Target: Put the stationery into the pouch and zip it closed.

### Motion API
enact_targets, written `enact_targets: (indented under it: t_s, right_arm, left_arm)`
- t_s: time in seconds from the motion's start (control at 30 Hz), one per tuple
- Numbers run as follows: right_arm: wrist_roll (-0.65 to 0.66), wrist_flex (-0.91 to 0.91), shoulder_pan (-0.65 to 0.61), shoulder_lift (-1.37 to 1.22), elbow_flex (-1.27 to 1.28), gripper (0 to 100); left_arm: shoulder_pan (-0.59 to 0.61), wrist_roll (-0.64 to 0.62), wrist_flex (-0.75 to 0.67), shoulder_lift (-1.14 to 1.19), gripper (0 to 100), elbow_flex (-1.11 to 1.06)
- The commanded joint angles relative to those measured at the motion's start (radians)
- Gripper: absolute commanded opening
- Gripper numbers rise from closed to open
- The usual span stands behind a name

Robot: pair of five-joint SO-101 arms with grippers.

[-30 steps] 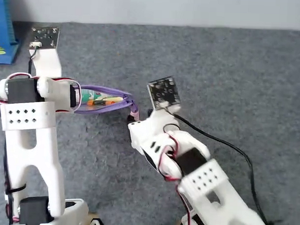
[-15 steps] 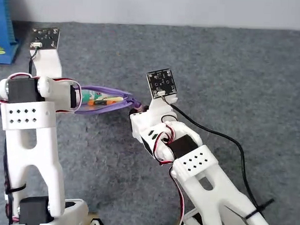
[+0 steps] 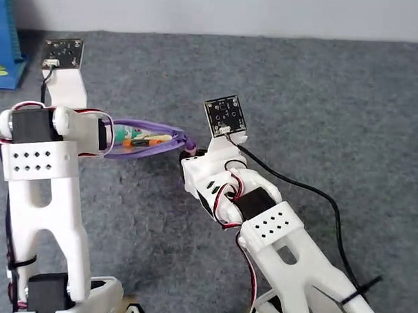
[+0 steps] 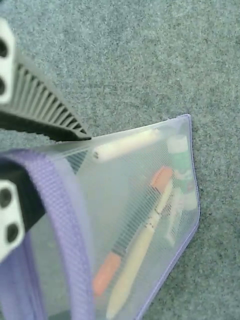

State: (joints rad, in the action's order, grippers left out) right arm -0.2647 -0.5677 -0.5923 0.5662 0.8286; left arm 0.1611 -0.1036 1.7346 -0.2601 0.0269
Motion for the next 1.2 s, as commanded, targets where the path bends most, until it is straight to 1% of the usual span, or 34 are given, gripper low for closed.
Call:
enact_targets:
  t_s: [0.0,0.1,0.17,0.53,0.67,0.8,0.9,0.97,1.03,1.17]
  right_arm:
    - [0.008,0.035,0.008,0.001,-0.014,6.9]
    - [0.012,0.035,-0.002,0.001,-0.012,12.3]
    - [0.014,0.035,-0.004,0.001,-0.008,13.4]
    - [0.014,0.042,-0.013,-0.002,-0.008,7.6]
    - [0.014,0.047,-0.013,-0.068,-0.018,9.6]
    - [0.014,0.054,-0.008,-0.160,-0.060,9.5]
    - [0.015,0.051,-0.007,-0.194,-0.081,5.0]
    - [0.038,0.051,-0.007,-0.186,-0.086,0.4]
    - [0.066,0.047,-0.004,-0.168,-0.081,1.3]
    - [0.066,0.042,0.007,-0.114,-0.061,0.7]
  left_arm:
    - [-0.003,-0.008,0.020,0.002,1,-0.001]
    - [-0.003,-0.008,0.020,0.002,1,-0.001]
    - [-0.003,-0.008,0.020,0.002,1,-0.001]
    - [-0.002,-0.008,0.020,0.002,1,-0.010]
    - [-0.003,-0.008,0.020,0.002,1,-0.010]
    - [0.000,-0.008,0.020,0.002,1,-0.012]
    - [0.000,-0.005,0.020,0.000,1,-0.022]
    - [0.000,-0.003,0.020,0.000,1,-0.025]
    - [0.000,-0.003,0.018,0.000,1,-0.025]
    - [0.000,-0.003,0.018,0.000,1,-0.027]
